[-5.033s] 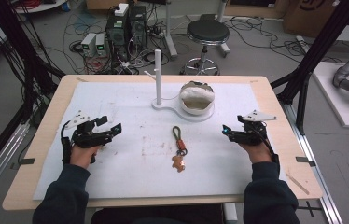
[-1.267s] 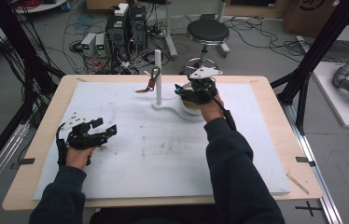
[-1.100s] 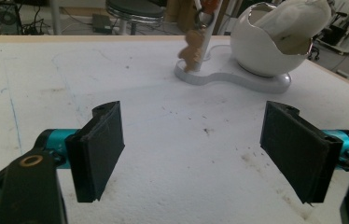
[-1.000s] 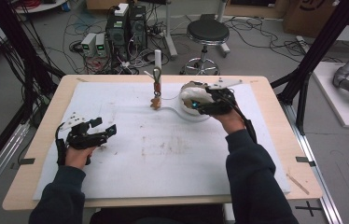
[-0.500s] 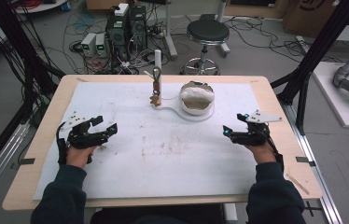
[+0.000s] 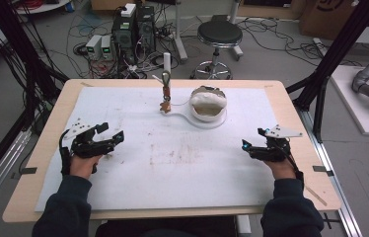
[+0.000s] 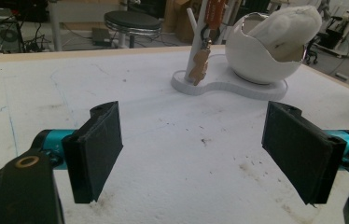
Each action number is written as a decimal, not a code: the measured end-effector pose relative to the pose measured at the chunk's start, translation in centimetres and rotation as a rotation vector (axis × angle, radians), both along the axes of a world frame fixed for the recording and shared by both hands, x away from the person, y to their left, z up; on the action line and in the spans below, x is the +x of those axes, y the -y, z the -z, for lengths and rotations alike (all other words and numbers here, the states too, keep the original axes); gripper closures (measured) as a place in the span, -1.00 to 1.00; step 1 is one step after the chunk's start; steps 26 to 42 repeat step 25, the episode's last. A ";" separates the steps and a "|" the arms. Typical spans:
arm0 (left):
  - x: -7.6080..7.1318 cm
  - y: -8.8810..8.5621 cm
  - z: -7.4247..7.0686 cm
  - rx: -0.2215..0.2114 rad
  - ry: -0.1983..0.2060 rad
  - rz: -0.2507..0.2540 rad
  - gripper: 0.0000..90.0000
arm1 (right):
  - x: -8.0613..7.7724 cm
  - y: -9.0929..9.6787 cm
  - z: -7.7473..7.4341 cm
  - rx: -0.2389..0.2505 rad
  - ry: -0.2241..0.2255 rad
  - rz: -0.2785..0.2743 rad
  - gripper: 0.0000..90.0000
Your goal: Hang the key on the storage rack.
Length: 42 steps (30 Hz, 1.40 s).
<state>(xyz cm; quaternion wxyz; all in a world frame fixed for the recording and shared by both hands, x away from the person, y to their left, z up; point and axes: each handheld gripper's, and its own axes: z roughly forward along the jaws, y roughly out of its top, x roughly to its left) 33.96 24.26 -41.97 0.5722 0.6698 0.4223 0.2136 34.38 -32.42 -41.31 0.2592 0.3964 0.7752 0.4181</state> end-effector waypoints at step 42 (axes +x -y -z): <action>0.0 0.1 0.2 -0.002 -0.007 -0.003 -0.56 | 0.1 -0.2 0.1 0.002 0.011 0.016 -0.51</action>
